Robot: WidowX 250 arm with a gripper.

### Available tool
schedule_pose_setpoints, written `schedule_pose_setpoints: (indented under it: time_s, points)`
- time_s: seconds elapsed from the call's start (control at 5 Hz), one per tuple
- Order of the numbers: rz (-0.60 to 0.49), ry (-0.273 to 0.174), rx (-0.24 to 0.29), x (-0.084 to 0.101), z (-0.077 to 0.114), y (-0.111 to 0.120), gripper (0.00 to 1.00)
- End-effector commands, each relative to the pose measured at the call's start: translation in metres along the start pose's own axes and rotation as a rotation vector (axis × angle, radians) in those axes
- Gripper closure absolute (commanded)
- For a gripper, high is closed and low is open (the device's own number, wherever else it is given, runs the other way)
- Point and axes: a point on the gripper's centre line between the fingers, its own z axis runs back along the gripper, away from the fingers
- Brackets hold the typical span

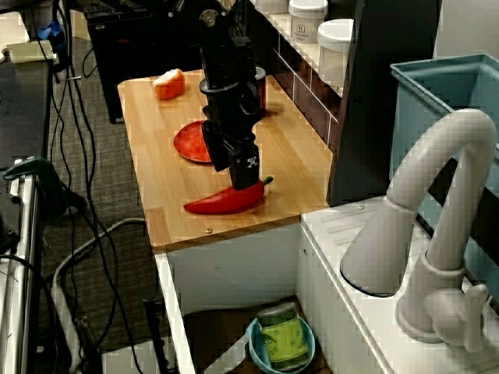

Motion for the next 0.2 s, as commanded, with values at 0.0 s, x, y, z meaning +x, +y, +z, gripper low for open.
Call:
schedule_pose_setpoints:
  time_s: [0.0]
  points:
    - [-0.01,-0.042,0.008,0.0015,0.0182,0.0081,0.0]
